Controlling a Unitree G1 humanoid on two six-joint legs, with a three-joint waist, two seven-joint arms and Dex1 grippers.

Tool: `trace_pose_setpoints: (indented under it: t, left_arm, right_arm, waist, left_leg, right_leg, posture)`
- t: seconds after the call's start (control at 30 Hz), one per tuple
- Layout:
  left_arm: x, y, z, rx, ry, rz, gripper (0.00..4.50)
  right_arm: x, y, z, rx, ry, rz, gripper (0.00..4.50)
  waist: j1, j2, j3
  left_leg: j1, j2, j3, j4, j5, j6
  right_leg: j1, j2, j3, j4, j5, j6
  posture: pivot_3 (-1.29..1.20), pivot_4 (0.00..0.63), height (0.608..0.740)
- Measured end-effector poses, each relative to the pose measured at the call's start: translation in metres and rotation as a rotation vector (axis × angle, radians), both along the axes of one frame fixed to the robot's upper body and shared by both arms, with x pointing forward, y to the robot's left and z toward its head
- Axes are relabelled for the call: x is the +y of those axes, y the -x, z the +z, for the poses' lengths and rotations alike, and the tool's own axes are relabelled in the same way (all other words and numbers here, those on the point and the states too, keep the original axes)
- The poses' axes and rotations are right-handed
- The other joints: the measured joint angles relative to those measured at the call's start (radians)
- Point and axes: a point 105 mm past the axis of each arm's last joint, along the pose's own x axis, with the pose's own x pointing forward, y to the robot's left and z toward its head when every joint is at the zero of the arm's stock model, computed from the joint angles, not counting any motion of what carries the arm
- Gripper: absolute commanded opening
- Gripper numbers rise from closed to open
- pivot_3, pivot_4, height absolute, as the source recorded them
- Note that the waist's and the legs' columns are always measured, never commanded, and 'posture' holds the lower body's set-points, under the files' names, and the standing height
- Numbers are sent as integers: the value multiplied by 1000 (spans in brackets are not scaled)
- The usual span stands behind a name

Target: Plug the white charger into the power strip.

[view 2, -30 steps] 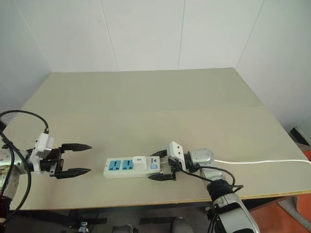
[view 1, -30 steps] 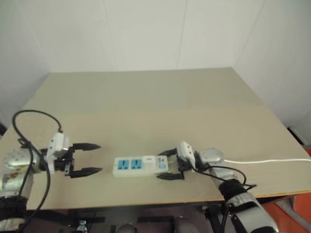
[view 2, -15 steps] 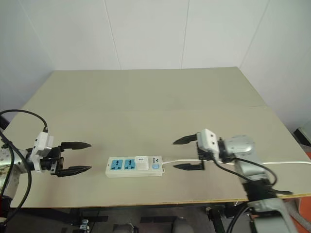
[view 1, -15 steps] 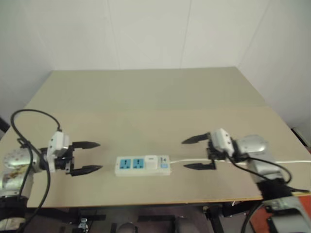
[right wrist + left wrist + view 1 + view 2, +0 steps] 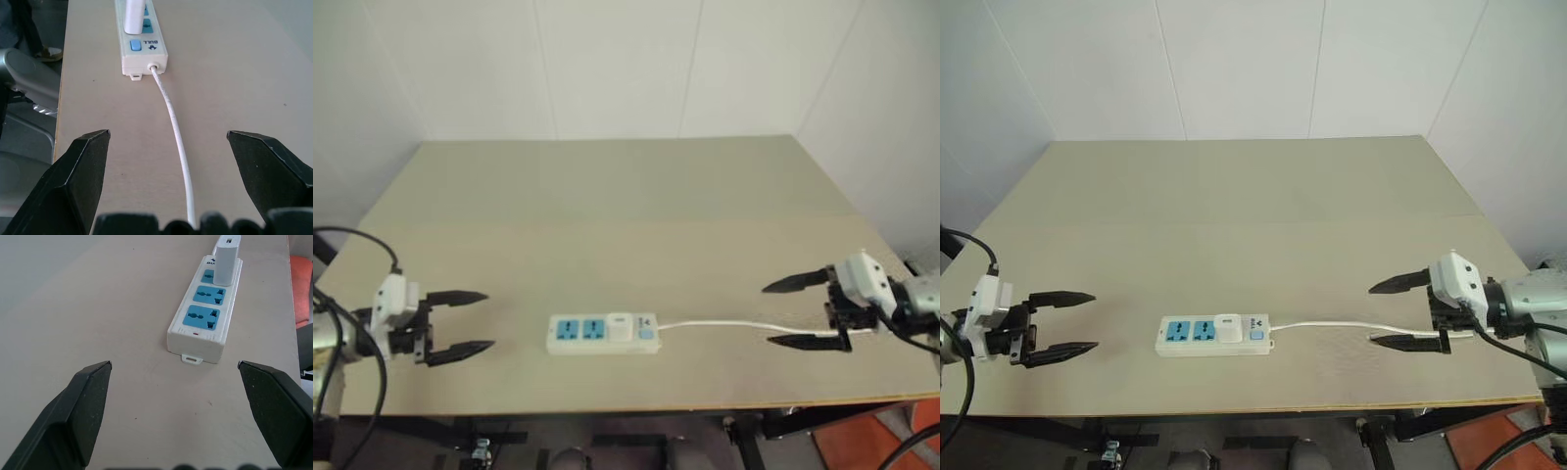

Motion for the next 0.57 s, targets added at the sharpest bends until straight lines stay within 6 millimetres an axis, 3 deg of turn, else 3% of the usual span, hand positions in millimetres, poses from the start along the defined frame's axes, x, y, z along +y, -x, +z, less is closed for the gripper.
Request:
trace_pose_setpoints:
  t: [0.57]
  left_arm:
    - [-1,-7,8,-31,5,1,4500]
  right_arm:
    - [1,12,-6,-24,10,-27,4467]
  waist:
    - [1,0,0]
  left_leg:
    - [0,0,0,0,0,0]
  right_leg:
    - [0,0,0,0,0,0]
  posture:
    - [0,150,740]
